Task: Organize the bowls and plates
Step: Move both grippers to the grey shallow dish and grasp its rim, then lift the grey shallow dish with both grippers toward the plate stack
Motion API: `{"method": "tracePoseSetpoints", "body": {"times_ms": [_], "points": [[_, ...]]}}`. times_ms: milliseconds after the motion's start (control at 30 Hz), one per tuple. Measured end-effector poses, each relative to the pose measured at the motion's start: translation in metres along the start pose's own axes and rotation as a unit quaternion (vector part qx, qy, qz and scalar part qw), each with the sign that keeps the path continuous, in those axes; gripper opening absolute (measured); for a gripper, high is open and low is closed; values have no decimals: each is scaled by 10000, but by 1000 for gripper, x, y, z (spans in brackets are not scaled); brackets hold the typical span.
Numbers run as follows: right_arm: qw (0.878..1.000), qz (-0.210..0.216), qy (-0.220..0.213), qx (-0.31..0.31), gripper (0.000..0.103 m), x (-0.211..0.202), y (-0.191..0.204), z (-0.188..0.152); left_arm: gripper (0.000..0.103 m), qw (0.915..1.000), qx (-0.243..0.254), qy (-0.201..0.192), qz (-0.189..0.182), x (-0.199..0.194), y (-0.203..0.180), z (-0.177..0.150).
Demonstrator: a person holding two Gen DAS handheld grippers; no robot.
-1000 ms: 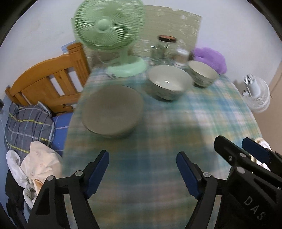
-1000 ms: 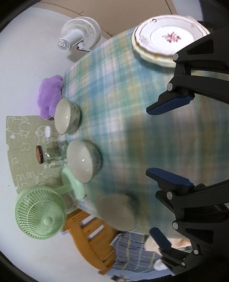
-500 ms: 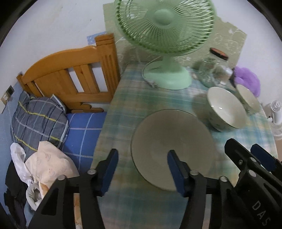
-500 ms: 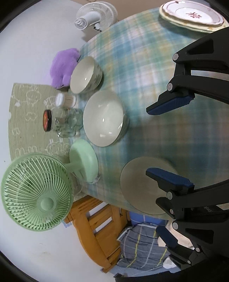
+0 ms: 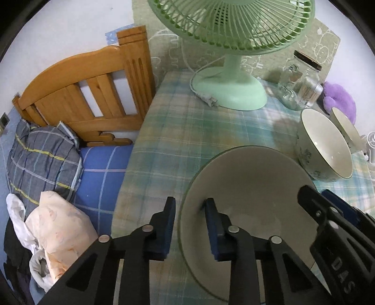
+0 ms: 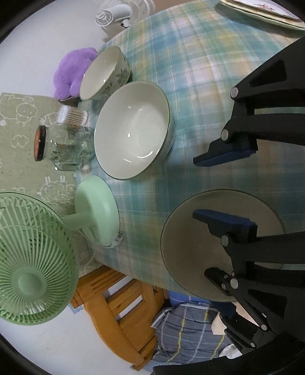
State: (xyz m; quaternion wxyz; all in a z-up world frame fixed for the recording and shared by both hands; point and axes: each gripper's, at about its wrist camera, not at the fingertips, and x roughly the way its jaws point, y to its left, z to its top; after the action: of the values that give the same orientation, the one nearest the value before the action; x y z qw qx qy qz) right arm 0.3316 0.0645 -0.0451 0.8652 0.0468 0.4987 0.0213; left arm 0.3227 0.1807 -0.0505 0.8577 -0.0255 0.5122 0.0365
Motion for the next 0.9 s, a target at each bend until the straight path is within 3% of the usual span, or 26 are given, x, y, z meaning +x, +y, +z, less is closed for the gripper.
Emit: {"method": "tracePoseSetpoints", "body": {"times_ms": [100,433,900], "points": [[9999,68,26,-114,18,6,6,2,19,10000,77,1,-33,2,-1,1],[9997,-36,167,-186,18,4,7,2,19,9996,277,92,-39,-2,-6,0],[9996,-173,172,-122,17,-36,-18,-23,19,9986,485,72,-186,-37,-31,-28]]}}
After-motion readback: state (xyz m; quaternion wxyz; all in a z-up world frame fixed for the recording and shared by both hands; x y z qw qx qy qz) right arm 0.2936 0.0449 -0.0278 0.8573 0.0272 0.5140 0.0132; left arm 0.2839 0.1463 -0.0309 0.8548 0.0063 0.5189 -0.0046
